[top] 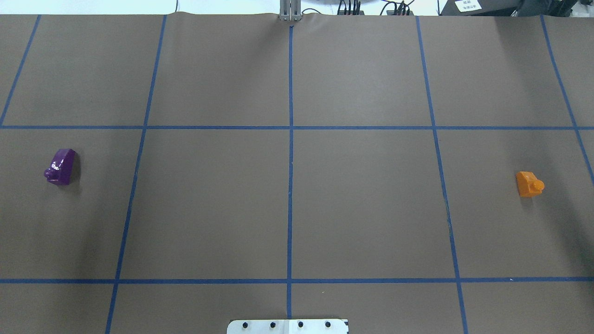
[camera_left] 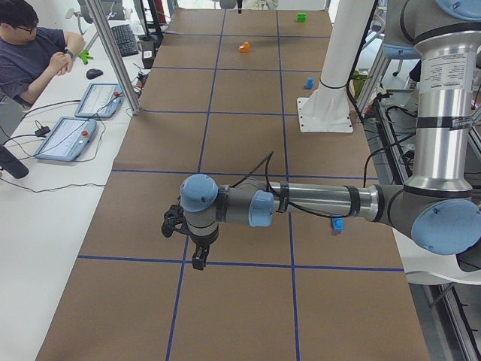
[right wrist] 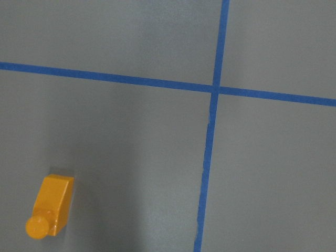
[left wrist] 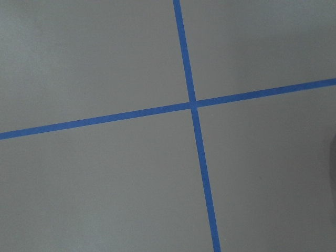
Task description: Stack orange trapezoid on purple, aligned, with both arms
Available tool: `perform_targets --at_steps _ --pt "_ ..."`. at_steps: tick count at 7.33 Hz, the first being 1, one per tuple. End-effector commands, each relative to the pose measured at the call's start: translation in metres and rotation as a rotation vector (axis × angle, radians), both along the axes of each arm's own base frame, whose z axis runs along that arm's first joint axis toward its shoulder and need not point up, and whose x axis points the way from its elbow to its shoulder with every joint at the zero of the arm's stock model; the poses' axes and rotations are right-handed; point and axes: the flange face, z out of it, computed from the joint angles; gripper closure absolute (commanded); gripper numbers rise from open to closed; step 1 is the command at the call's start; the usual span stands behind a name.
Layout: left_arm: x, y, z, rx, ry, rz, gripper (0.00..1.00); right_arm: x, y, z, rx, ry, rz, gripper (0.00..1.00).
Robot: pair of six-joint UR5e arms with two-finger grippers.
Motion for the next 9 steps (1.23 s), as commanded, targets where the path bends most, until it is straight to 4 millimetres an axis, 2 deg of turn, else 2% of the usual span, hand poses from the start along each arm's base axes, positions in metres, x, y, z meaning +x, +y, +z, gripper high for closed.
perform_targets --at_steps 1,2,4,5,6,7,8,9 --pt "0.001 -0.001 -0.008 0.037 0.003 0.001 0.0 0.0 -0.004 -0.009 0.019 0.002 0.002 0.0" --pt "0.001 -0.002 -0.007 0.032 0.001 -0.004 0.0 -0.001 -0.009 -0.015 0.033 0.001 0.0 0.0" --pt "-0.014 -0.005 -0.011 0.076 -0.184 -0.026 0.0 -0.004 -0.044 -0.058 0.117 -0.01 0.009 0.0" --pt "-0.012 -0.007 -0.013 0.081 -0.175 -0.024 0.0 -0.006 -0.057 -0.078 0.155 -0.015 0.009 0.0" --pt "-0.011 -0.013 -0.022 0.099 -0.155 -0.022 0.0 -0.007 -0.061 -0.084 0.165 -0.018 0.01 0.0" --pt "-0.009 -0.019 -0.032 0.148 -0.138 -0.027 0.0 -0.008 -0.066 -0.097 0.192 -0.022 0.007 0.0" --pt "-0.01 -0.031 -0.055 0.3 -0.139 -0.042 0.0 -0.008 -0.073 -0.109 0.211 -0.024 0.012 0.0" --pt "-0.01 -0.028 -0.05 0.366 -0.134 -0.045 0.0 -0.009 -0.079 -0.123 0.224 -0.03 0.027 0.0"
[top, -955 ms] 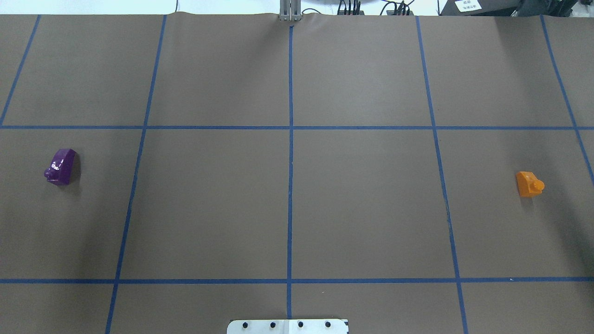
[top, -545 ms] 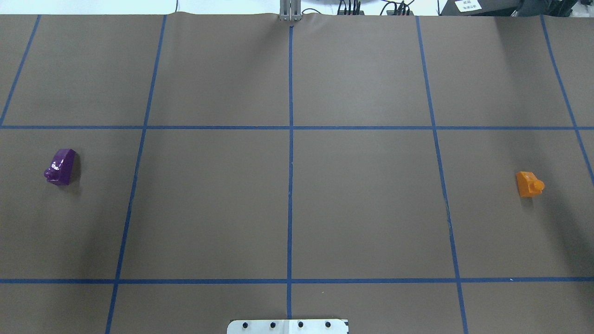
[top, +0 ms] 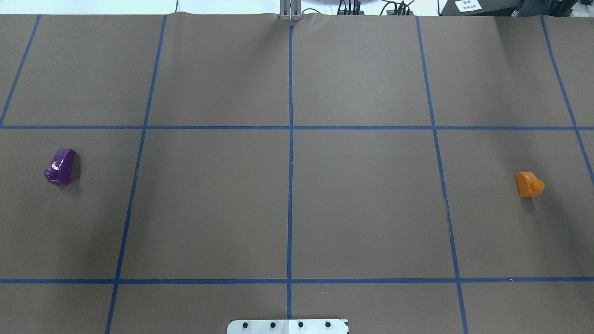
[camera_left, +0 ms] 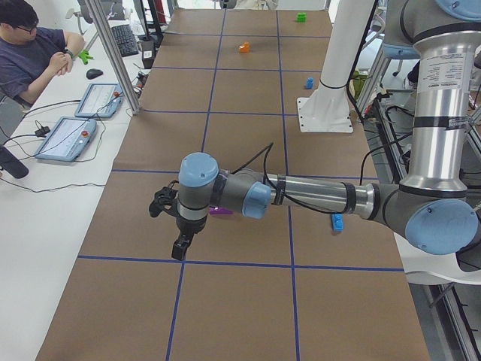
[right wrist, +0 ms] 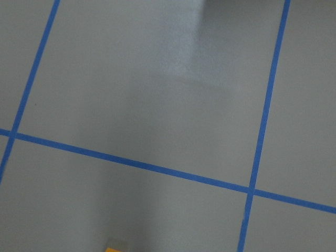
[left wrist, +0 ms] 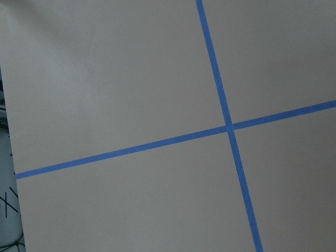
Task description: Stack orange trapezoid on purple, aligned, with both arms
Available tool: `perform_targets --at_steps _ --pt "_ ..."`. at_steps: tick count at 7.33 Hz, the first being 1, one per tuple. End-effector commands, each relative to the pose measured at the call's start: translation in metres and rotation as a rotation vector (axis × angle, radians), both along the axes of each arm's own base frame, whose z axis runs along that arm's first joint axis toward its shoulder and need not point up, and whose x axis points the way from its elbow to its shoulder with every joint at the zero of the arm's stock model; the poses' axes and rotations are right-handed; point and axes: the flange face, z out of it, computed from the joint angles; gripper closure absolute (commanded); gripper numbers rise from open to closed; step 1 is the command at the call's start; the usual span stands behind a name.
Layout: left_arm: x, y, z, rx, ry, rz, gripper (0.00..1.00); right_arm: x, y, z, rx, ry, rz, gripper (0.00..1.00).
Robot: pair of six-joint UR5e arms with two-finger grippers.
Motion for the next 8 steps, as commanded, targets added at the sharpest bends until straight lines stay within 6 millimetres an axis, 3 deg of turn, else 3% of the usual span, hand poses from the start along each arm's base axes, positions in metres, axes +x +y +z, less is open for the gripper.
perform_targets --at_steps 1,2,3,5,6,7,8 --pt "0.001 -0.014 0.0 0.099 0.015 0.004 0.0 -0.001 -0.008 -0.02 0.02 -0.009 0.018 0.0" --pt "0.001 -0.011 0.007 0.093 0.02 0.006 0.0 -0.001 -0.008 -0.02 0.02 -0.007 0.018 0.0" --pt "0.002 -0.03 0.007 0.074 0.027 -0.003 0.0 -0.001 -0.008 -0.019 0.02 -0.007 0.018 0.0" --pt "0.005 -0.033 -0.008 0.021 0.111 -0.094 0.0 0.002 -0.005 -0.01 0.074 0.005 0.039 0.0" --pt "0.012 -0.035 -0.028 0.043 0.145 -0.122 0.0 -0.017 0.002 -0.011 0.151 -0.014 0.005 0.0" --pt "0.045 -0.038 -0.037 0.066 0.153 -0.063 0.0 -0.056 0.0 -0.016 0.208 -0.019 -0.063 0.0" --pt "0.073 -0.037 -0.041 0.018 0.189 -0.072 0.0 -0.077 0.001 -0.021 0.221 -0.029 -0.099 0.0"
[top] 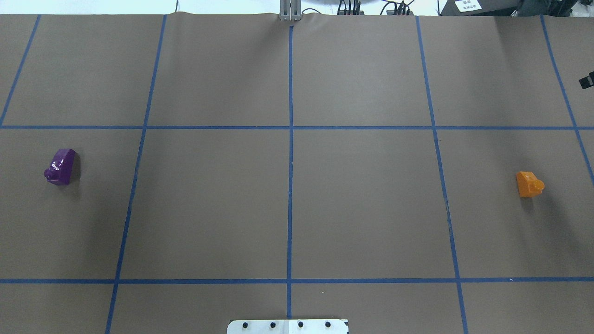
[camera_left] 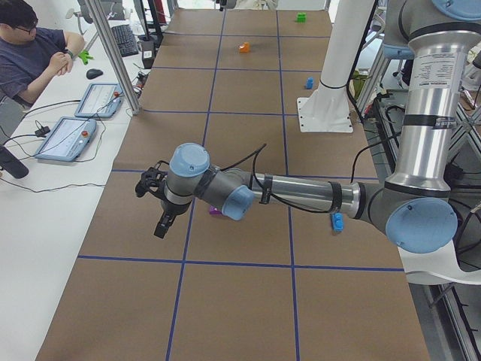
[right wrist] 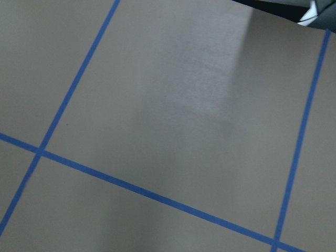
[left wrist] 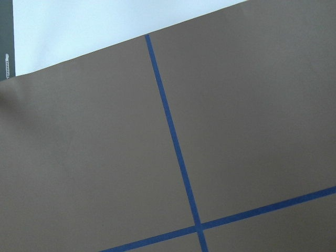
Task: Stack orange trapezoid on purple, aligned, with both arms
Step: 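Lower the left gripper onto the purple block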
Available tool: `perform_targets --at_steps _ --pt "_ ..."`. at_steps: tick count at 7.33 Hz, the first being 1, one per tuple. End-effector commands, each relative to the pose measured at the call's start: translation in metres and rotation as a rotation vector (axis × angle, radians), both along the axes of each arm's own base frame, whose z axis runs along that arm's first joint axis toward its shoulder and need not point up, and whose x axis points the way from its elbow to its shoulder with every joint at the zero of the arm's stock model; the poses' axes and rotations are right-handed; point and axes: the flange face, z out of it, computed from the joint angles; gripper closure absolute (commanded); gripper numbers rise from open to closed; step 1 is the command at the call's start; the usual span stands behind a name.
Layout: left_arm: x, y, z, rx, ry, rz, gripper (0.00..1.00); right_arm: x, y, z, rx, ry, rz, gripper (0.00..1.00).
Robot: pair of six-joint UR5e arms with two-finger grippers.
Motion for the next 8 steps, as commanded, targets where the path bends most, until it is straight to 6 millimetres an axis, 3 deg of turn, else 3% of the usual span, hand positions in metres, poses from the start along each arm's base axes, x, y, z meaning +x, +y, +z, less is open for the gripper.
perform_targets --at_steps 1,4,7,8 --pt "0.068 0.007 -0.016 -0.107 0.111 -0.042 0.0 -0.032 0.005 -0.002 0.014 -0.018 -0.042 0.0" --pt "0.19 0.048 -0.009 -0.227 0.217 -0.119 0.0 -0.036 0.006 -0.001 -0.02 -0.03 -0.022 0.0" --pt "0.251 0.076 0.001 -0.26 0.182 -0.032 0.0 -0.036 0.007 -0.002 -0.017 -0.029 -0.021 0.0" --pt "0.262 0.083 0.007 -0.259 0.16 -0.022 0.0 -0.036 0.007 -0.002 -0.018 -0.029 -0.021 0.0"
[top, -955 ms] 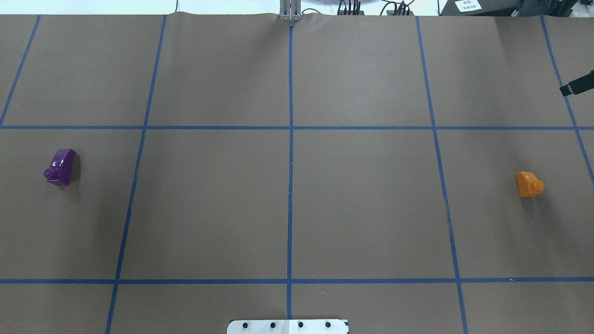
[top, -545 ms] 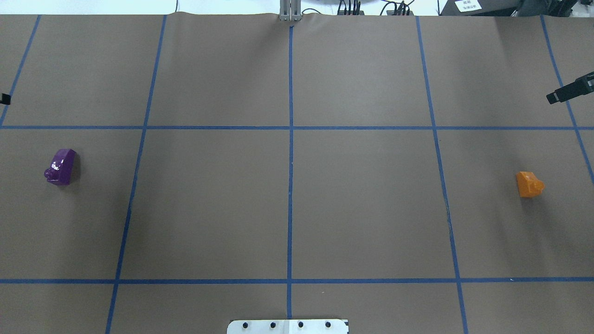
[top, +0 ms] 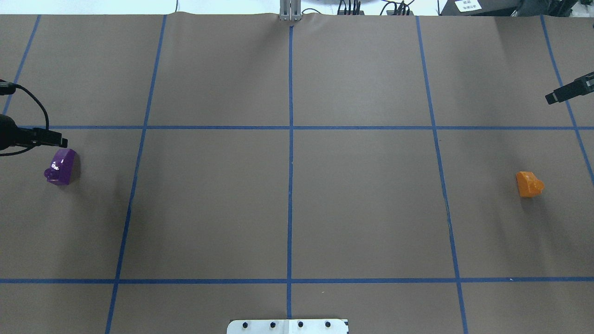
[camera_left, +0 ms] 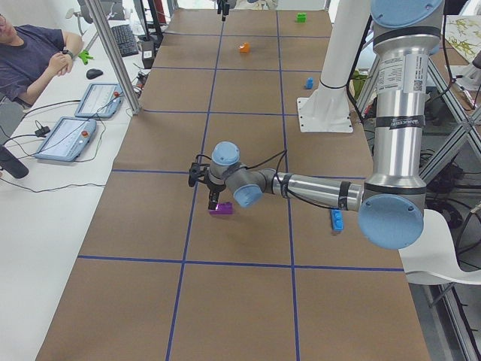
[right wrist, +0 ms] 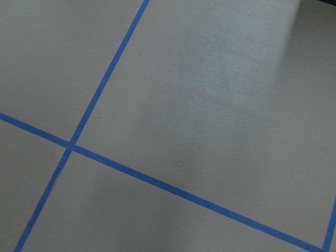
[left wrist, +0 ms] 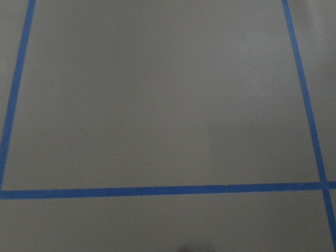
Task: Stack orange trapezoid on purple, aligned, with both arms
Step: 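Lower the left gripper onto the purple block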
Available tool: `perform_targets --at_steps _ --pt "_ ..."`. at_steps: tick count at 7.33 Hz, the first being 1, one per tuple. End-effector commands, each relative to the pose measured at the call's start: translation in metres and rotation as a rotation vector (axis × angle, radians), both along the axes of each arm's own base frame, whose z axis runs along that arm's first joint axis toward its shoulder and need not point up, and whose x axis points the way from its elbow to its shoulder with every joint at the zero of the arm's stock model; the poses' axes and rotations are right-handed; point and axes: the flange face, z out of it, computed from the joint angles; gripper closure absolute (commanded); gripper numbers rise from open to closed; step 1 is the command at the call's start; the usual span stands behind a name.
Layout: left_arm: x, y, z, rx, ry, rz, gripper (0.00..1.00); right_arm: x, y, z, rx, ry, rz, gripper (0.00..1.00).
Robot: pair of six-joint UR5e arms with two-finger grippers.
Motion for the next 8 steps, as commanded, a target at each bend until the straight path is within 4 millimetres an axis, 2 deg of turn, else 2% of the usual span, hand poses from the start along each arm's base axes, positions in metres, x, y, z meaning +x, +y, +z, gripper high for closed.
perform_targets --at_steps 1,3,4,5,6,8 --pt "0.027 0.02 0.016 0.002 -0.053 0.029 0.0 0.0 0.0 0.0 -0.001 0.001 0.0 0.0" --pt "0.028 0.027 0.028 -0.003 -0.079 0.033 0.02 -0.001 0.0 0.001 -0.002 0.001 -0.001 0.0" --pt "0.035 0.03 0.031 -0.001 -0.089 0.042 0.06 -0.002 0.0 0.001 -0.002 0.001 -0.004 0.0" --pt "0.037 0.031 0.032 -0.004 -0.091 0.045 0.25 -0.003 0.0 0.001 -0.002 0.001 -0.006 0.0" --pt "0.039 0.032 0.035 -0.012 -0.097 0.05 0.4 -0.003 0.0 0.001 -0.002 0.001 -0.006 0.0" --pt "0.038 0.033 0.038 -0.015 -0.102 0.053 0.46 -0.005 0.001 0.001 -0.002 0.001 -0.009 0.0"
